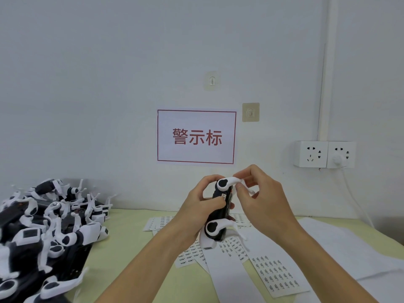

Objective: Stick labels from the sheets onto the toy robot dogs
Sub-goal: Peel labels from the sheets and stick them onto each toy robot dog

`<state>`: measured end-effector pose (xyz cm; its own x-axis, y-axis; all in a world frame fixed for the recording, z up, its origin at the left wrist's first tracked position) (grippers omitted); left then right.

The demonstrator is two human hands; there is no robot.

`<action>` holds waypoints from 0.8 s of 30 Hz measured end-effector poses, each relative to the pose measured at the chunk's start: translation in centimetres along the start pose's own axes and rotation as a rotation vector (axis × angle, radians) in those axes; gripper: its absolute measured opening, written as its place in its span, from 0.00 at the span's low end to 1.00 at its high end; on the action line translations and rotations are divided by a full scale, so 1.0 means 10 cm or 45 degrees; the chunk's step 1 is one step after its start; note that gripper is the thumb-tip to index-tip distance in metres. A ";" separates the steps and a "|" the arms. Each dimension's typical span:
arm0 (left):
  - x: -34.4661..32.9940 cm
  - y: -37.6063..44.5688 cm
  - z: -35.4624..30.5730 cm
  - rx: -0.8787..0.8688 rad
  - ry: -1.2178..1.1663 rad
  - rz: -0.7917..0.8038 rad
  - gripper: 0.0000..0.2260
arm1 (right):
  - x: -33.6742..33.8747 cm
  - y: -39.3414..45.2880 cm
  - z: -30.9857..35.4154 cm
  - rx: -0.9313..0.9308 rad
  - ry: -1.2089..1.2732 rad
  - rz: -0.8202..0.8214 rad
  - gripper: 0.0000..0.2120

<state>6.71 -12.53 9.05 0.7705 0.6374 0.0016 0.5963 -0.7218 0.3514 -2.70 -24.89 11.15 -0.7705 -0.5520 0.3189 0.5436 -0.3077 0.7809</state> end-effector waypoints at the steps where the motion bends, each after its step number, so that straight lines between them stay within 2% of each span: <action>1: 0.00 0.00 0.00 -0.001 0.016 -0.006 0.19 | 0.00 0.00 0.00 -0.001 0.003 0.003 0.09; 14: 0.00 -0.01 0.00 0.019 0.030 -0.077 0.16 | -0.01 0.00 0.01 0.012 0.019 0.033 0.08; 19: -0.03 -0.02 -0.02 0.023 -0.060 -0.066 0.13 | 0.00 0.00 0.01 0.000 0.002 0.035 0.08; 24: -0.02 -0.02 -0.02 0.054 -0.192 0.030 0.21 | 0.05 0.01 0.00 -0.051 0.034 0.004 0.07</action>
<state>6.38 -12.49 9.22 0.8077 0.5746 -0.1322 0.5840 -0.7489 0.3132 -3.04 -25.24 11.42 -0.7598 -0.5733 0.3067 0.5595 -0.3362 0.7576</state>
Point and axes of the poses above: each hand's wrist, its own y-axis towards the middle knuckle, its own x-axis out of the back of the hand, z = x × y, the point moved 2 cm from there along y, towards the middle knuckle, and after that the axes turned 1 degree about y, right-handed, at the moved point
